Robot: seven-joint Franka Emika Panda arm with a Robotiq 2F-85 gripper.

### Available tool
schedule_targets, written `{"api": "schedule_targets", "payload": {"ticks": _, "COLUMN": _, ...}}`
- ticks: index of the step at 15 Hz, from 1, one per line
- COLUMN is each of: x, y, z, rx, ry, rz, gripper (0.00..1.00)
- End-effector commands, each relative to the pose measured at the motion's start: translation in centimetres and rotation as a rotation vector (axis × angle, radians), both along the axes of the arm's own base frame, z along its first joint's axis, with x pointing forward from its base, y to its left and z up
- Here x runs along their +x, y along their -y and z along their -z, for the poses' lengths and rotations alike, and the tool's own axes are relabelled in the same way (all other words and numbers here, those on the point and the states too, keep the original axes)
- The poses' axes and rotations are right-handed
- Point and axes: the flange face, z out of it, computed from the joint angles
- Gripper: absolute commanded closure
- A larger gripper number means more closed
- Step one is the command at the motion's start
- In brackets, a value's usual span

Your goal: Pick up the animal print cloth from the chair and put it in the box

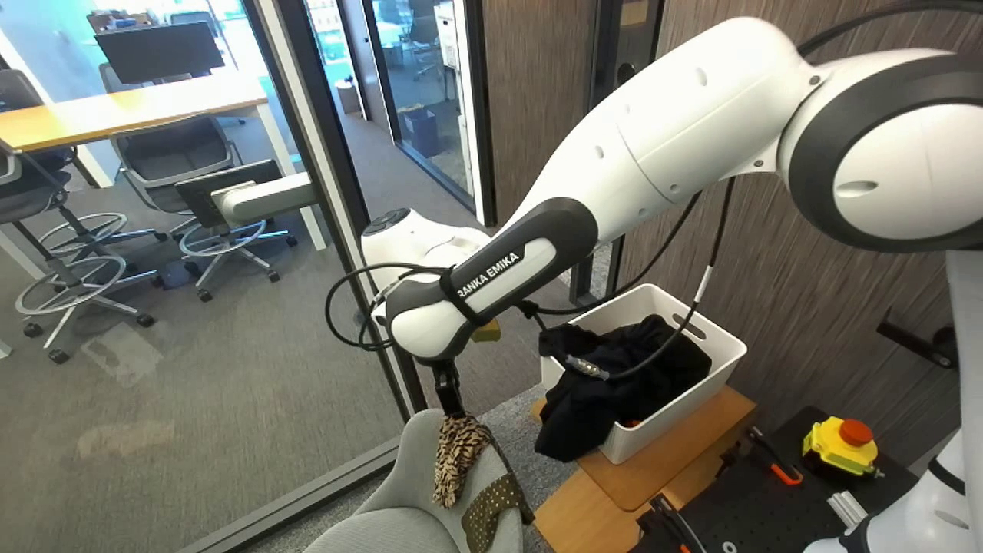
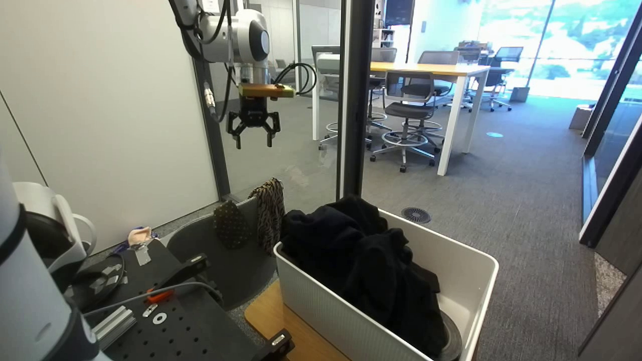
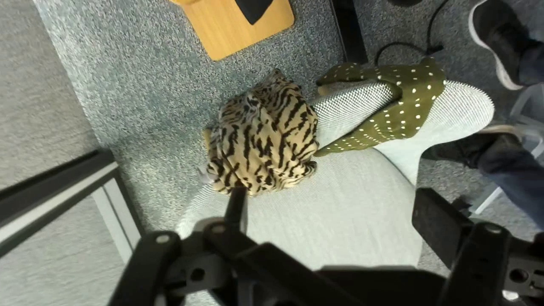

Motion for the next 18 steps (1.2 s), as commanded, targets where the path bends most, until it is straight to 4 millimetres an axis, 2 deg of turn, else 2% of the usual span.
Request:
{"api": "schedule_targets", "payload": {"ticks": 1, "x": -0.6, "y": -3.2, "z": 2.3, "rx": 0.045, "ry": -0.056, "rz": -0.185, "gripper": 0.00}}
{"api": "schedule_targets", "payload": {"ticks": 7, "x": -3.8, "y": -7.0, "z": 6.1, "rx": 0.053, "ry": -0.113, "rz": -0.419, "gripper": 0.00}}
{"api": "schedule_targets", "payload": {"ticks": 11, "x": -4.9, "y": -8.0, "z": 7.8, "rx": 0.021, "ry": -0.108, "rz": -0.510, "gripper": 0.00}}
{"api": "schedule_targets", "payload": {"ticks": 15, "x": -4.8, "y": -7.8, "z": 9.6, "rx": -0.013, "ry": -0.090, "rz": -0.559, "gripper": 0.00}}
{"api": "schedule_targets", "payload": {"ticks": 18, "x": -3.5, "y": -7.1, "z": 11.1, "rx": -0.046, "ry": -0.063, "rz": -0.578, "gripper": 0.00}}
